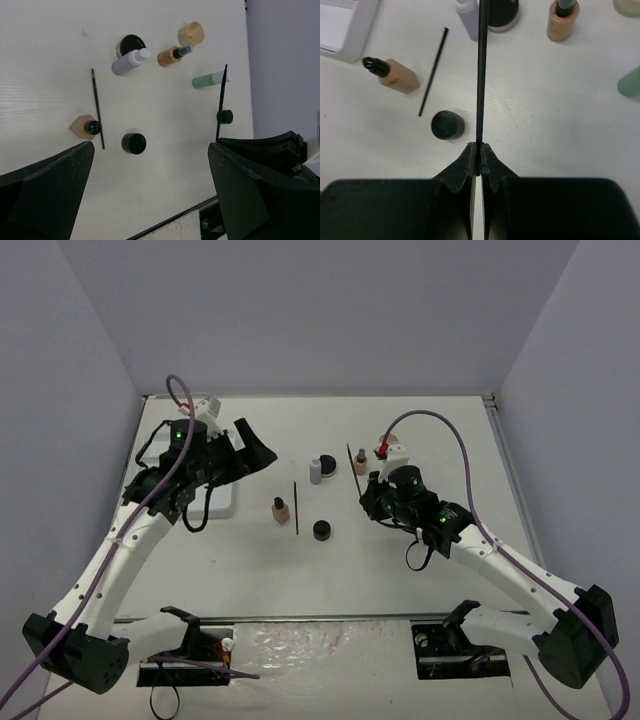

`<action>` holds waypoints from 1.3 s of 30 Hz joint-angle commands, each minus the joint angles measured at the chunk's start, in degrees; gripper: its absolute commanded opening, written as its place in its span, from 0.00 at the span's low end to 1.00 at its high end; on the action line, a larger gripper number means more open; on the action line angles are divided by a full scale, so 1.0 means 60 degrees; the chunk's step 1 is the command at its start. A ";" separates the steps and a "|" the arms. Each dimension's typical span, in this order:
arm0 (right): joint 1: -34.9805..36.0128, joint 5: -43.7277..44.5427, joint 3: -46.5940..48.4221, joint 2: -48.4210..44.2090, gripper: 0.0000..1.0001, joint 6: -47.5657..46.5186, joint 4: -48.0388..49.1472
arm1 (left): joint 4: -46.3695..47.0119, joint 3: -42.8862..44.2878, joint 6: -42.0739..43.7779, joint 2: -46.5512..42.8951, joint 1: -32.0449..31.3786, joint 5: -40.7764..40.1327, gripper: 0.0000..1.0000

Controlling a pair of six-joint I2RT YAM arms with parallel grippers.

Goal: Organize the makeup

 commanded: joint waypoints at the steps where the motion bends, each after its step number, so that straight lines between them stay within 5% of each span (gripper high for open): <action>1: 0.0274 -0.0789 0.0716 -0.0317 0.00 -0.0171 0.1121 | 0.1771 0.1057 -0.0716 0.0763 -0.1100 -0.0304 0.96; 18: 0.0722 -0.1501 0.1130 -0.0003 0.00 0.0056 0.2001 | 0.3017 0.2054 -0.1092 0.2781 -0.2761 -0.0754 0.68; 32: 0.0724 -0.1474 0.1113 0.0191 0.00 0.0133 0.2246 | 0.3374 0.1729 -0.1408 0.2818 -0.2902 -0.1002 0.01; 35: 0.0737 -0.1434 0.1153 0.0271 0.05 0.0079 0.2246 | 0.3401 0.1621 -0.1409 0.2764 -0.2902 -0.1083 0.00; 39: 0.0730 -0.1287 0.1313 0.0419 0.43 0.0045 0.2232 | 0.3319 0.1504 -0.1342 0.2644 -0.2809 -0.1366 0.00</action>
